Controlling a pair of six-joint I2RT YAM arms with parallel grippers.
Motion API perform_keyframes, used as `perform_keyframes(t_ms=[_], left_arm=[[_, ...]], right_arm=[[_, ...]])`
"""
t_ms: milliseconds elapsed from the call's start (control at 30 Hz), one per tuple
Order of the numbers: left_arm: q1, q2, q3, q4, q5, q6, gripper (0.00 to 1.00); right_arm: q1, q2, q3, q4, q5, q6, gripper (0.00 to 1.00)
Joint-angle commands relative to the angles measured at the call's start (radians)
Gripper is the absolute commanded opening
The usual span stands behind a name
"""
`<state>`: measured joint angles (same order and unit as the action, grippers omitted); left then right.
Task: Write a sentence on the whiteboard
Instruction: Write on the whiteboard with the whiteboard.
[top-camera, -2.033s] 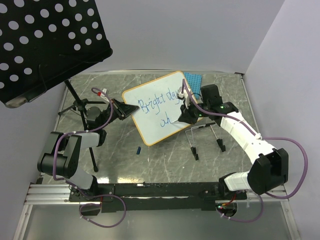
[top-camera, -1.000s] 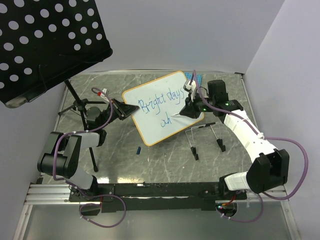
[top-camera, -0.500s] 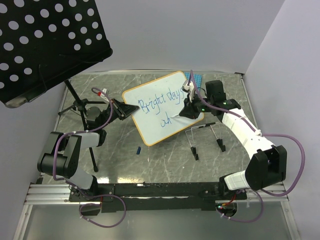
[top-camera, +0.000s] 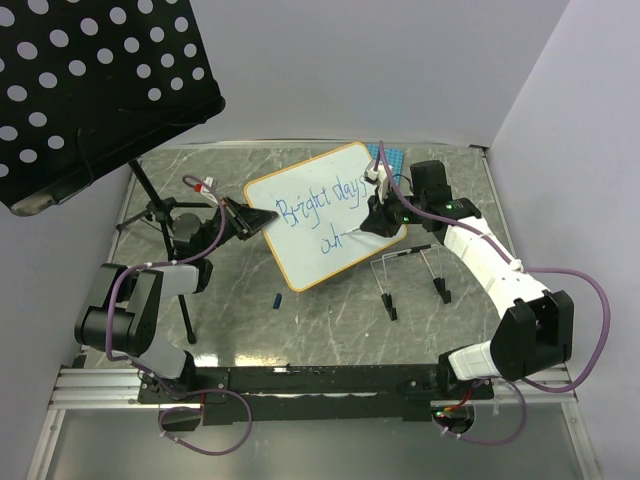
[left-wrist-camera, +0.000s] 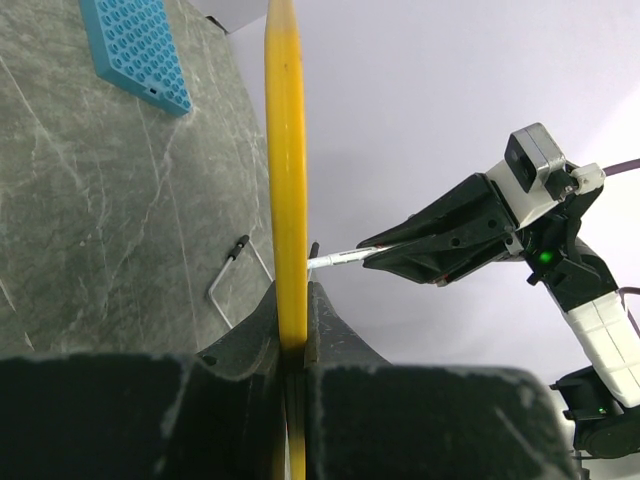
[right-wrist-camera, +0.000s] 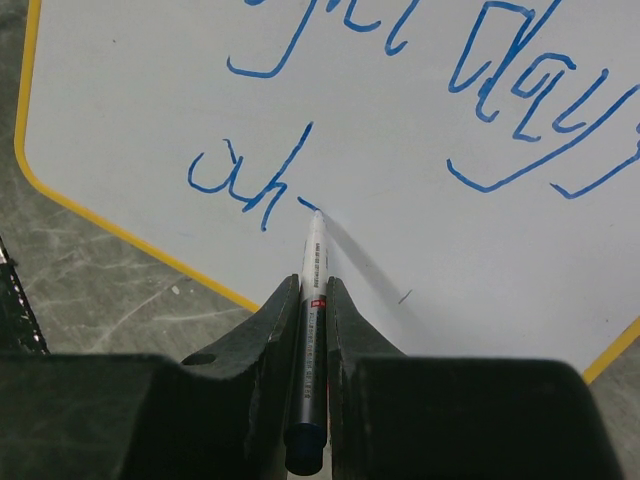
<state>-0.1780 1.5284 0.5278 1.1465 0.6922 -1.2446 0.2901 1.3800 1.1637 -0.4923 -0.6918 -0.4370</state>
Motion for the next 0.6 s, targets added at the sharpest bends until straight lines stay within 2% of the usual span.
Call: perform_keyframes(t_ms=[0,567], left_arm=[[0.003,-0.040,0.061,0.446,0.007,-0.064,0.01],[0.002,-0.037,0.060,0.452,0.006,-0.065,0.01]], right_arm=[[0.003,0.011,0.056,0.029,0.020,0.009,0.00],[0.026,0.036,0.073,0.018,-0.028,0.014,0.00]])
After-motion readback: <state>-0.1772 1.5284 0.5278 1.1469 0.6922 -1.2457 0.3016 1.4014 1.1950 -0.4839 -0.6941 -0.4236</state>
